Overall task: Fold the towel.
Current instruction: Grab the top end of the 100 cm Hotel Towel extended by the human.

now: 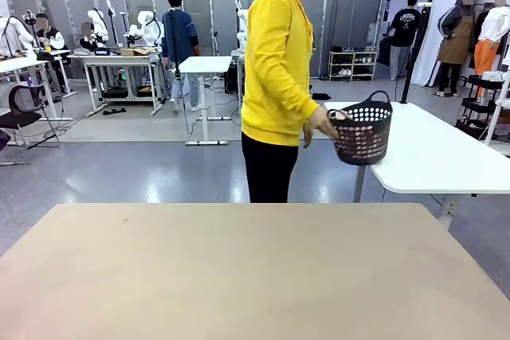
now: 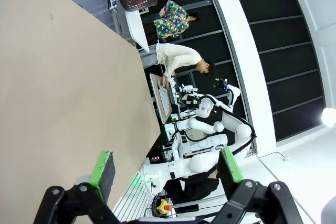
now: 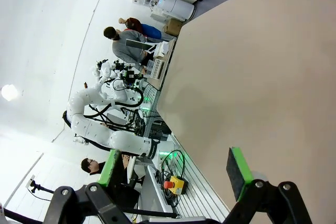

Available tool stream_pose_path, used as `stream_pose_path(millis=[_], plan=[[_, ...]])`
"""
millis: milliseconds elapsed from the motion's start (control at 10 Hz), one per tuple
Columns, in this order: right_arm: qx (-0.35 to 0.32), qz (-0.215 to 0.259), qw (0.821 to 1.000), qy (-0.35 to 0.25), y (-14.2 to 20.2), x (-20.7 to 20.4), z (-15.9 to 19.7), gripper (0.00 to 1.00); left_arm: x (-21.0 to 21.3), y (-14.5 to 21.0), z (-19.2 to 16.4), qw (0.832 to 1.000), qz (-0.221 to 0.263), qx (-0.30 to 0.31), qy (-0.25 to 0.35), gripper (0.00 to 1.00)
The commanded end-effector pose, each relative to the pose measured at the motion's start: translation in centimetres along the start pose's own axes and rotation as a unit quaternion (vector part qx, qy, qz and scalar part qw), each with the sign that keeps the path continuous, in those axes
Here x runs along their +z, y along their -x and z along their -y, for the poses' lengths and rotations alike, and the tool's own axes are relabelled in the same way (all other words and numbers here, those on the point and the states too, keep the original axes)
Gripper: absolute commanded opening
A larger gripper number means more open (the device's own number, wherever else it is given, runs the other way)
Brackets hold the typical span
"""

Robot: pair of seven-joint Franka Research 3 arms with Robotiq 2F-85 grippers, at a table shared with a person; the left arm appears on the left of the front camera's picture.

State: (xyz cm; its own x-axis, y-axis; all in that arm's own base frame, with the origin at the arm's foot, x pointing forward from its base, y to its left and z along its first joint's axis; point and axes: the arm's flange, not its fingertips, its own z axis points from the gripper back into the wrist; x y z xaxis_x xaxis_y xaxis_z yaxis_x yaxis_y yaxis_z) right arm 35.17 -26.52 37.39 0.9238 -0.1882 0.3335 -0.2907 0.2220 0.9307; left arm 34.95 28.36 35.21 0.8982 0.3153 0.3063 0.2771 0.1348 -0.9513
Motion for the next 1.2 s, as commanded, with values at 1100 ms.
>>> stream_pose_path(millis=[1100], plan=[[0.000,0.000,1.000,0.000,0.00,0.00,0.00,1.00,0.00,0.00,0.00,1.000,0.000,0.000,0.000,1.00]])
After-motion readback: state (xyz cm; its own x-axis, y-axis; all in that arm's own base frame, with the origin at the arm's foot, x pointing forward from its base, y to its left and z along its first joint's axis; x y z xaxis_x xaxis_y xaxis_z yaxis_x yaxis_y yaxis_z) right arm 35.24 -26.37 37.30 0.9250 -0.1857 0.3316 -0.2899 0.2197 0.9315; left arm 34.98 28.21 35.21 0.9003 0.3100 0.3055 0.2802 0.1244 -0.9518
